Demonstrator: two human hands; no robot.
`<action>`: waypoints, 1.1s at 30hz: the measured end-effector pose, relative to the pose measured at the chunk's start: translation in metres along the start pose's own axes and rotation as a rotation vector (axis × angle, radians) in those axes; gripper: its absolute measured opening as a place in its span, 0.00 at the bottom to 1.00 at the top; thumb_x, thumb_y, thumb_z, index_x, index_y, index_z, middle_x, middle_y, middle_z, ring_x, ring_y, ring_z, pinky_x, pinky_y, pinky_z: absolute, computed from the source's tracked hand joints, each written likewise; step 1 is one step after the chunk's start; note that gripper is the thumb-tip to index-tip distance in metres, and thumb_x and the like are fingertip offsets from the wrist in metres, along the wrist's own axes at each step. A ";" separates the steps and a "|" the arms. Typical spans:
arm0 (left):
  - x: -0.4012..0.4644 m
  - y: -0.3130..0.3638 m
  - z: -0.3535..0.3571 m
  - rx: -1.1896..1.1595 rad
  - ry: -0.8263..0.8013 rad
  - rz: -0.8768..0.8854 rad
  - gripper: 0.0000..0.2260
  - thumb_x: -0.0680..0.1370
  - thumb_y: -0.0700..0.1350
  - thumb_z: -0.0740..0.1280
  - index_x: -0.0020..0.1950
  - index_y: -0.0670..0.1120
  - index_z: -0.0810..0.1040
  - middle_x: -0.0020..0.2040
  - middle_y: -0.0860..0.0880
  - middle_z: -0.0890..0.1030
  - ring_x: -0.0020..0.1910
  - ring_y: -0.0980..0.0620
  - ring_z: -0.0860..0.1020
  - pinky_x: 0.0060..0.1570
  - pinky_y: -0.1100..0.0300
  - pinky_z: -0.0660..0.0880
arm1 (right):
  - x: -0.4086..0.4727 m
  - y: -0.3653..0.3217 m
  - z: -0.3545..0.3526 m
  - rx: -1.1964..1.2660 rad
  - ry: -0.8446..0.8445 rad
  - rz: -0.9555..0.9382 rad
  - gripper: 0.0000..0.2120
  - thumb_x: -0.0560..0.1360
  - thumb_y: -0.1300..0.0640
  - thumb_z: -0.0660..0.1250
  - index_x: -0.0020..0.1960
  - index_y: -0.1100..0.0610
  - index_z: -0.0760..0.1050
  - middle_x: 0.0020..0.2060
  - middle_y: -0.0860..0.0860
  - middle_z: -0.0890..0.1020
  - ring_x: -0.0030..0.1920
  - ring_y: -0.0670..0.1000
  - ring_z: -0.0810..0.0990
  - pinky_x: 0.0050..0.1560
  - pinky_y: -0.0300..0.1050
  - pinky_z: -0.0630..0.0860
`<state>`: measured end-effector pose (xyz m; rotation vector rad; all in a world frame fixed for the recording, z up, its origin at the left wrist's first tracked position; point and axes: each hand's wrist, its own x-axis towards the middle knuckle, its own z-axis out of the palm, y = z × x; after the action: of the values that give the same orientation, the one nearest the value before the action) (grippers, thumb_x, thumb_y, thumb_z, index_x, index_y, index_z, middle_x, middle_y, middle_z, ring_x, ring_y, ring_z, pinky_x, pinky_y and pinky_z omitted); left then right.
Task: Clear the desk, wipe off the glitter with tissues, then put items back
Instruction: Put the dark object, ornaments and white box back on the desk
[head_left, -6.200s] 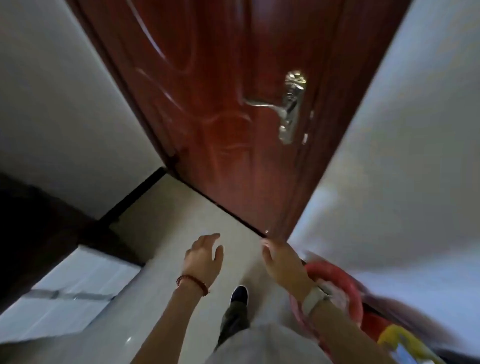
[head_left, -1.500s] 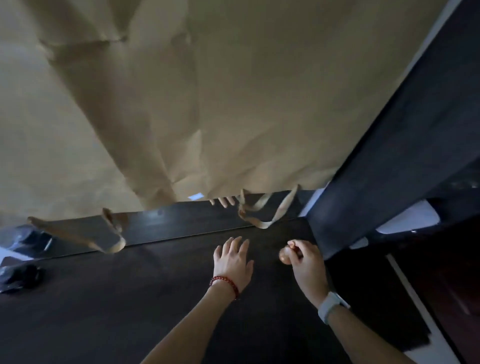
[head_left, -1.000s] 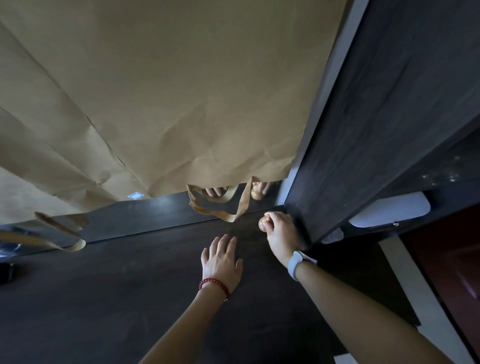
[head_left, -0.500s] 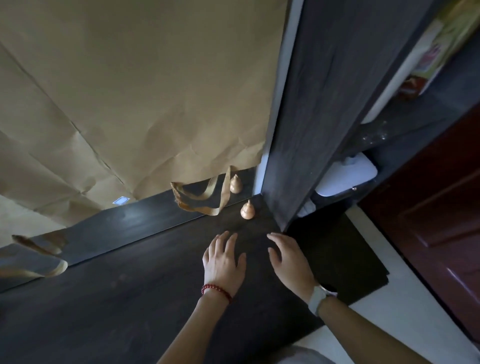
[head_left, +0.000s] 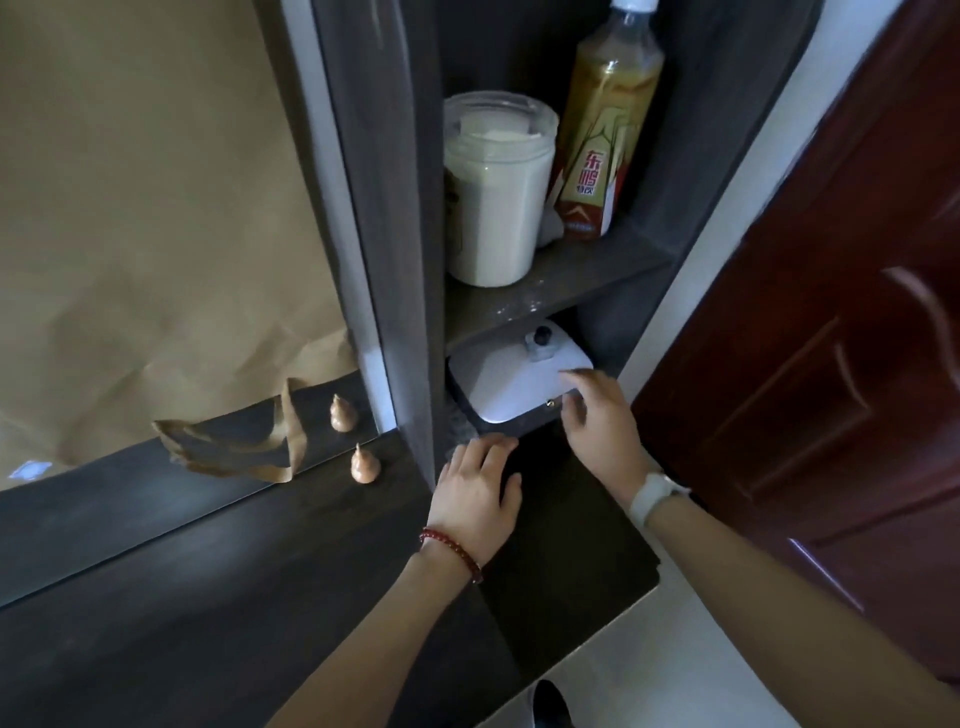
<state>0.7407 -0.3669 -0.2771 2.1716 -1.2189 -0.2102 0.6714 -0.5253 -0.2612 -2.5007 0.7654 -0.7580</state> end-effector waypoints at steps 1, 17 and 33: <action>0.009 0.006 0.005 0.027 0.010 -0.039 0.17 0.76 0.46 0.61 0.65 0.45 0.70 0.63 0.46 0.72 0.61 0.46 0.70 0.62 0.52 0.69 | 0.019 0.005 0.001 -0.023 -0.011 -0.026 0.15 0.72 0.67 0.64 0.58 0.62 0.73 0.53 0.61 0.78 0.55 0.61 0.74 0.51 0.54 0.76; 0.084 0.037 0.038 0.079 0.127 -0.788 0.35 0.76 0.56 0.60 0.74 0.40 0.48 0.73 0.40 0.58 0.71 0.40 0.56 0.69 0.47 0.56 | 0.065 0.064 0.031 0.081 -0.166 0.074 0.15 0.72 0.59 0.67 0.54 0.67 0.71 0.52 0.66 0.74 0.57 0.65 0.70 0.56 0.57 0.69; 0.083 0.057 0.058 -0.313 0.443 -0.665 0.29 0.73 0.44 0.68 0.70 0.43 0.60 0.68 0.42 0.62 0.64 0.45 0.67 0.59 0.55 0.68 | 0.025 0.080 -0.006 0.536 -0.163 0.317 0.14 0.75 0.57 0.64 0.58 0.63 0.67 0.45 0.53 0.77 0.39 0.44 0.76 0.36 0.24 0.71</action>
<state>0.7217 -0.4813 -0.2761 2.1130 -0.1831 -0.1640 0.6547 -0.6029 -0.2895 -1.8796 0.7560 -0.5474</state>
